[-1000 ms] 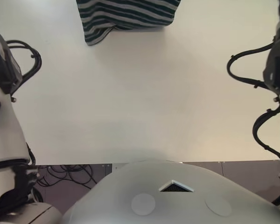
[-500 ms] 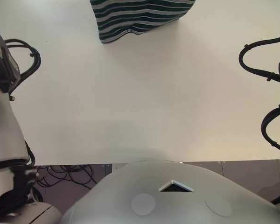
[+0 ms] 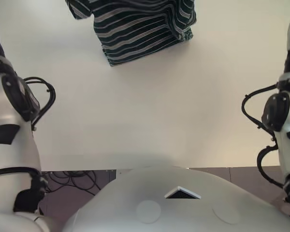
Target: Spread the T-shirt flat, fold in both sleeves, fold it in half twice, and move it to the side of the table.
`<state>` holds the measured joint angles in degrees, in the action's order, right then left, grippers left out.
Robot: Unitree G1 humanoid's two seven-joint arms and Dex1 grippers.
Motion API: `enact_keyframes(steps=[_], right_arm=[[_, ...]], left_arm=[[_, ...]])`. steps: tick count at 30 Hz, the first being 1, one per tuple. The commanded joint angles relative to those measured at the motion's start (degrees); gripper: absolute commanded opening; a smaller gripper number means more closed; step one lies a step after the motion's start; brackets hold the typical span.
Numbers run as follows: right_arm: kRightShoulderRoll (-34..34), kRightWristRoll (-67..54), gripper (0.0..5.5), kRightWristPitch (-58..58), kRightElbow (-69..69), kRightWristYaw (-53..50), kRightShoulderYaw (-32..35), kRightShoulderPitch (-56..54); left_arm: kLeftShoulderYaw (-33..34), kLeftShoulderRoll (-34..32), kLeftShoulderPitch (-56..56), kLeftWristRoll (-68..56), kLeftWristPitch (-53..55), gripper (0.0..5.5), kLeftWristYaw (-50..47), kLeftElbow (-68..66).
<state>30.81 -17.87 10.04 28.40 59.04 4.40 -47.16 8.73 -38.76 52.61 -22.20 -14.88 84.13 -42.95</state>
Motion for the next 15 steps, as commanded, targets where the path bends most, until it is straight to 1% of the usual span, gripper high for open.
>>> enact_keyframes(steps=[1,4,8,12,15], right_arm=[[11.04,-11.12,0.01,-12.13,-18.25,18.96,0.05,20.71],[17.33,-13.63,0.01,-17.60,-27.43,28.06,-2.79,33.80],[22.22,-11.58,0.01,-20.90,-37.42,32.57,-7.80,46.76],[25.02,-10.67,0.01,-23.11,-44.31,32.97,-10.93,52.94],[23.97,-10.14,0.01,-25.55,-48.41,30.55,-13.48,54.69]], left_arm=[[-6.31,-4.23,-31.63,-4.94,8.53,0.00,6.15,35.37],[-9.54,-6.48,-45.65,-0.53,7.06,0.00,6.45,43.24],[-14.05,-9.83,-60.16,9.03,1.74,0.00,4.86,46.53],[-17.24,-12.59,-66.76,16.09,-2.03,0.00,2.11,46.48],[-18.85,-16.22,-69.43,20.08,-2.83,0.00,1.37,44.70]])
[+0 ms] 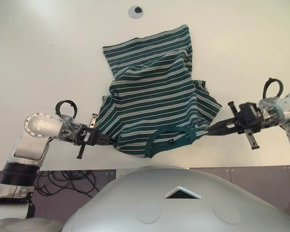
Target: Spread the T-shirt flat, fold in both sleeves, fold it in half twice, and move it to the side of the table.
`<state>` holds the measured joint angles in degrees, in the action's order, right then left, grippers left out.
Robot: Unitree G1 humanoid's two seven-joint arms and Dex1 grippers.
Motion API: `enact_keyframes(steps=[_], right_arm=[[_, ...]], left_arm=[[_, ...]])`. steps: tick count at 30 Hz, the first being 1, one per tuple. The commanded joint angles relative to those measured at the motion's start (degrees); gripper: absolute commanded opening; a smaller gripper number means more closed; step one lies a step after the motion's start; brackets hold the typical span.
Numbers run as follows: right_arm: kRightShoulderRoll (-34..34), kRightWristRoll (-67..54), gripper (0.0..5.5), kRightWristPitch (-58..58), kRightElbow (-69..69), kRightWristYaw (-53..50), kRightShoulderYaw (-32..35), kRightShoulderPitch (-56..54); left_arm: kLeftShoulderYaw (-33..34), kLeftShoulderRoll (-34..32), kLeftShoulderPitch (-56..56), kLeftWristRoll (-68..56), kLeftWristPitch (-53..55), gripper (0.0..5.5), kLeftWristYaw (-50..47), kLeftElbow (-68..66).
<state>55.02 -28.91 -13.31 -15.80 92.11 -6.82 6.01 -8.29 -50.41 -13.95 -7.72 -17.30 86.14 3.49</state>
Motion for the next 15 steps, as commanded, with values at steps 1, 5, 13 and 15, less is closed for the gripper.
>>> enact_keyframes(steps=[1,5,13,15], right_arm=[[-1.12,1.96,0.01,-2.51,-4.96,-4.23,-3.23,1.61],[-5.29,5.32,0.01,-3.69,-5.43,-11.48,-7.09,1.08],[-0.12,5.82,0.01,-5.22,-7.00,-9.63,-8.09,4.34],[0.83,5.35,0.01,-5.87,-8.13,-9.38,-7.83,5.14]], left_arm=[[-2.18,-5.66,-3.23,5.80,-0.21,0.00,-0.78,-2.03],[-2.38,-9.67,-5.03,4.73,1.64,0.00,-0.82,-1.42],[-2.38,-17.48,-10.58,-1.78,9.38,0.00,3.00,6.33],[-2.72,-18.90,-11.30,-1.62,9.51,0.00,3.90,6.53]])
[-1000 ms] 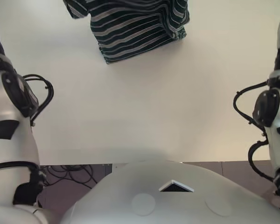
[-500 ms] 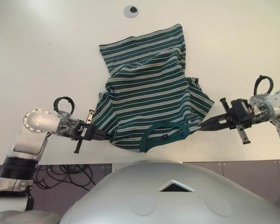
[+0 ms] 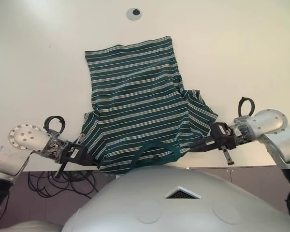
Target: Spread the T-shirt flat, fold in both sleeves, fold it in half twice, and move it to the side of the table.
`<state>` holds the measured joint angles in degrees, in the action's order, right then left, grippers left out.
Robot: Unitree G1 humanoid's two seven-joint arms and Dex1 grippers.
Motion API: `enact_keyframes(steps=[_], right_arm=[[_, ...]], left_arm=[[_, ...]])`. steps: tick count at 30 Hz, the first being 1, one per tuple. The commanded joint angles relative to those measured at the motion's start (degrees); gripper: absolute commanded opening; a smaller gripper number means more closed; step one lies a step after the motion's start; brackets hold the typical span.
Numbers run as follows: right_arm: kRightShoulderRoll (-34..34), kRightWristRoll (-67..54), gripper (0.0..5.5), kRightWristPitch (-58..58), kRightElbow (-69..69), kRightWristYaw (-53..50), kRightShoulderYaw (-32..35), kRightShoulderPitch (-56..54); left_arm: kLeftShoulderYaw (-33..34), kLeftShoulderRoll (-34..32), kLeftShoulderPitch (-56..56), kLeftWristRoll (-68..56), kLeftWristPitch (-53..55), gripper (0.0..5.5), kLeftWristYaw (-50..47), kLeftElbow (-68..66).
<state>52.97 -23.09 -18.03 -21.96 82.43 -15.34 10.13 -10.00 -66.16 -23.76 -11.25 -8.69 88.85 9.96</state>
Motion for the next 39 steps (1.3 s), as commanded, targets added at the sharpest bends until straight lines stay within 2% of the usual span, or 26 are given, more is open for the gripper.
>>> enact_keyframes(steps=[1,7,10,17,21,24,27,29,33,36,39], right_arm=[[2.67,-0.78,0.01,-1.33,-2.62,0.10,0.82,1.22],[0.65,-2.69,0.01,-3.86,-5.47,-2.90,-0.42,2.58],[-0.22,-2.06,0.55,-3.27,-3.76,-4.33,-0.45,1.75],[1.95,-2.79,1.68,-0.95,-1.04,-1.24,2.08,1.66],[3.26,-12.42,2.42,-5.76,0.26,2.37,10.22,-2.99],[0.00,-16.71,2.77,-6.83,6.31,1.61,14.43,-11.25],[-4.99,-14.13,2.77,-3.28,10.40,0.37,12.13,-15.65],[-10.92,-8.78,2.77,2.91,15.14,-3.63,9.65,-18.45],[-25.02,12.54,2.77,20.20,35.20,-23.17,1.84,-28.71],[-32.06,22.74,2.77,29.25,51.18,-32.74,-2.21,-36.20],[-36.83,27.57,2.77,34.03,65.03,-38.85,-3.46,-42.19]], left_arm=[[-1.16,-3.16,-1.32,2.10,0.76,0.00,1.00,-0.25],[-2.16,-1.98,1.92,4.48,-0.57,0.00,-0.94,-4.65],[-1.36,-0.55,3.13,3.17,-0.02,0.00,-2.78,-4.87],[5.34,-0.56,1.02,-10.47,4.64,0.79,-0.06,1.12],[12.35,0.34,0.77,-20.49,6.11,1.12,1.77,5.32],[15.04,1.73,4.58,-24.00,6.64,1.12,2.70,3.09],[15.24,3.26,8.92,-26.66,7.16,1.12,3.44,-0.96],[13.99,6.80,13.00,-23.14,5.05,1.12,1.40,-5.23],[8.19,19.34,30.06,-4.40,-1.44,1.12,-18.45,-24.76],[2.01,23.05,39.00,11.33,-8.43,1.12,-31.10,-41.65],[-5.26,25.61,48.14,25.44,-14.72,1.12,-43.85,-57.23]])
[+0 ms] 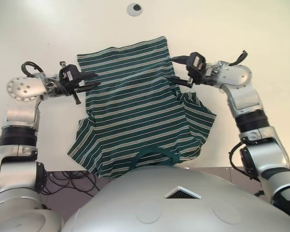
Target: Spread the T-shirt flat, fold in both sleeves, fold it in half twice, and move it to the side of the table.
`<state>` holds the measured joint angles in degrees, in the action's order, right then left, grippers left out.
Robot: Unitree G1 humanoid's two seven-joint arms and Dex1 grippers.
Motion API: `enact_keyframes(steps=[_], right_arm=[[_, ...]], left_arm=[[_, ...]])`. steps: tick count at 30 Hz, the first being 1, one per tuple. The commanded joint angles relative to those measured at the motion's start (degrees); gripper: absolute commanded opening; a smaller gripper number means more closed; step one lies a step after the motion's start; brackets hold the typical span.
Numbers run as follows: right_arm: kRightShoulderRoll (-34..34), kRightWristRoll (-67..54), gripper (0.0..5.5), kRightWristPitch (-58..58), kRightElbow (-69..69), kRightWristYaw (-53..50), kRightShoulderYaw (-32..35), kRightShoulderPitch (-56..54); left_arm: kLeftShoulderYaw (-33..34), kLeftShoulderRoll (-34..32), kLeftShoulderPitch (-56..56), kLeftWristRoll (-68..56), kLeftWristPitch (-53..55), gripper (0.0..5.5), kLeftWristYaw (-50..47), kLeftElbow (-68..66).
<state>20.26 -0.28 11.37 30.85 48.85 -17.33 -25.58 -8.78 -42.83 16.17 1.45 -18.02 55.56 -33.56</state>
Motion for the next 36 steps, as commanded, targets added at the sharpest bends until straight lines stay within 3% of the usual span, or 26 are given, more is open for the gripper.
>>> enact_keyframes(steps=[1,4,12,18,21,25,28,32,36], right_arm=[[-5.04,6.23,2.77,5.34,16.28,-6.59,-2.01,-8.08],[-6.16,9.25,2.77,6.52,25.65,-9.58,-2.31,-11.27],[-4.11,13.27,2.77,7.15,37.22,-15.24,-2.51,-13.76],[-2.93,10.98,2.77,9.47,36.36,-13.61,0.14,-13.55],[-2.46,10.24,2.77,10.27,35.20,-12.57,1.47,-12.85],[-1.39,8.94,2.77,11.49,31.77,-10.87,3.25,-10.82],[-0.10,7.30,2.77,12.16,27.63,-9.43,5.05,-8.52],[2.26,4.70,2.77,11.62,21.36,-8.53,7.76,-5.96],[3.30,2.60,2.77,9.01,14.44,-7.49,9.70,-3.99]], left_arm=[[-8.61,2.84,10.71,16.35,-6.73,1.12,-14.08,-17.08],[-14.34,3.38,16.99,25.64,-11.14,1.12,-23.29,-24.79],[-17.29,8.52,24.17,29.05,-18.97,1.12,-30.34,-33.53],[-9.24,5.69,25.24,21.84,-25.44,1.12,-36.15,-31.89],[-2.66,3.98,22.98,12.83,-30.06,1.12,-33.62,-26.01],[4.41,-3.19,2.99,-12.02,-25.09,1.12,-17.59,1.95],[8.77,-9.26,-19.94,-32.46,-11.93,1.12,-5.16,22.78],[16.89,-10.46,-37.55,-44.93,-1.69,1.12,5.29,27.50],[20.51,-8.01,-44.28,-42.33,0.86,1.12,7.63,25.96]])
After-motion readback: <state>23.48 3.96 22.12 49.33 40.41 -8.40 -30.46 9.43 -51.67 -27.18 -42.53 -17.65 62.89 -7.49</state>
